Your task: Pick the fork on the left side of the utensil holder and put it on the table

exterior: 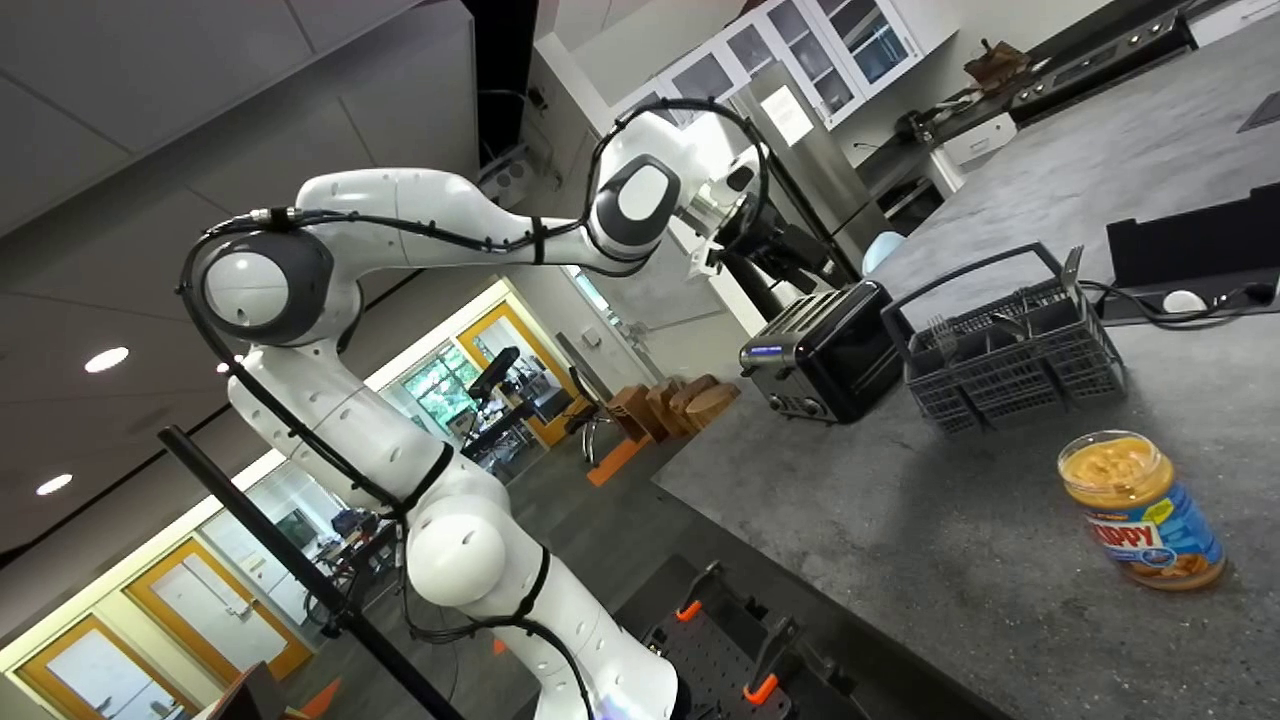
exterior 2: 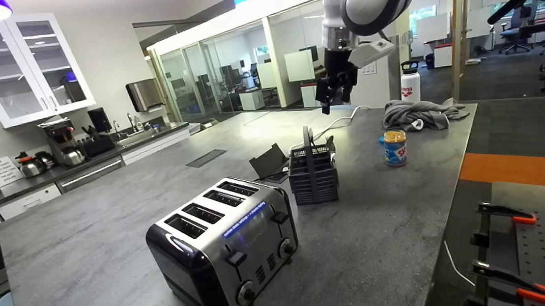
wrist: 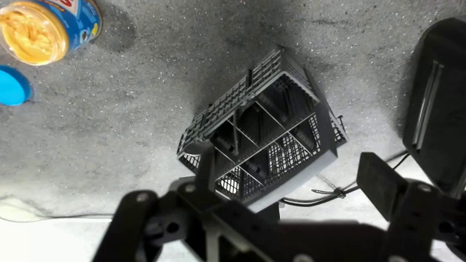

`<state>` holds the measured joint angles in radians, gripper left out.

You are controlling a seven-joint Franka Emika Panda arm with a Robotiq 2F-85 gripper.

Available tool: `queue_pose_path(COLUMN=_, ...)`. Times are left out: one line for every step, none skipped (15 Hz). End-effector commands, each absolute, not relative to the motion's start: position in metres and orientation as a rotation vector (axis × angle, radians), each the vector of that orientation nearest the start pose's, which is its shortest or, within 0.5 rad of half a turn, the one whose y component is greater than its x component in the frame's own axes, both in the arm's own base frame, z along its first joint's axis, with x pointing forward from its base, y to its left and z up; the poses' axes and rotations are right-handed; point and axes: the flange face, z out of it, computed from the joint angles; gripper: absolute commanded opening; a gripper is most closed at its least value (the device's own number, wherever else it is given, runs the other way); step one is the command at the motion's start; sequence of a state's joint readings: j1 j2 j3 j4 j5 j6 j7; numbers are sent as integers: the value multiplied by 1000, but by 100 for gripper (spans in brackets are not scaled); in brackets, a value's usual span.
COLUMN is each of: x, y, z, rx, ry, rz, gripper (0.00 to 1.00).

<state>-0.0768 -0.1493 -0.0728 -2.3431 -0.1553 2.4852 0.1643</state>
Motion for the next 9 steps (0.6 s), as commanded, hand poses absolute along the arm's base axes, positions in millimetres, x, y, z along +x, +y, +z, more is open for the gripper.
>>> queue_pose_path(x=513, y=-111, z=396, rx=-3117, ry=426, rz=-441, gripper=100)
queue_pose_path(x=506, y=-100, z=405, rx=-3147, ry=396, rz=-440, gripper=100)
queue_pose_path(x=507, y=-108, z=397, rx=-3138, ry=415, rz=-422, gripper=100)
queue_pose_path(x=508, y=-111, z=392, rx=-3133, ry=429, rz=-412, gripper=100)
queue_pose_path(x=509, y=-112, z=390, rx=-3132, ry=434, rz=-408, gripper=100)
queue_pose_path(x=510, y=-112, z=390, rx=-3132, ry=434, rz=-408, gripper=100)
queue_pose_path(x=510, y=-112, z=391, rx=-3132, ry=433, rz=-411, gripper=100)
queue_pose_path(x=511, y=-111, z=392, rx=-3131, ry=431, rz=-414, gripper=100)
queue_pose_path(x=514, y=-113, z=391, rx=-3135, ry=442, rz=-415, gripper=100)
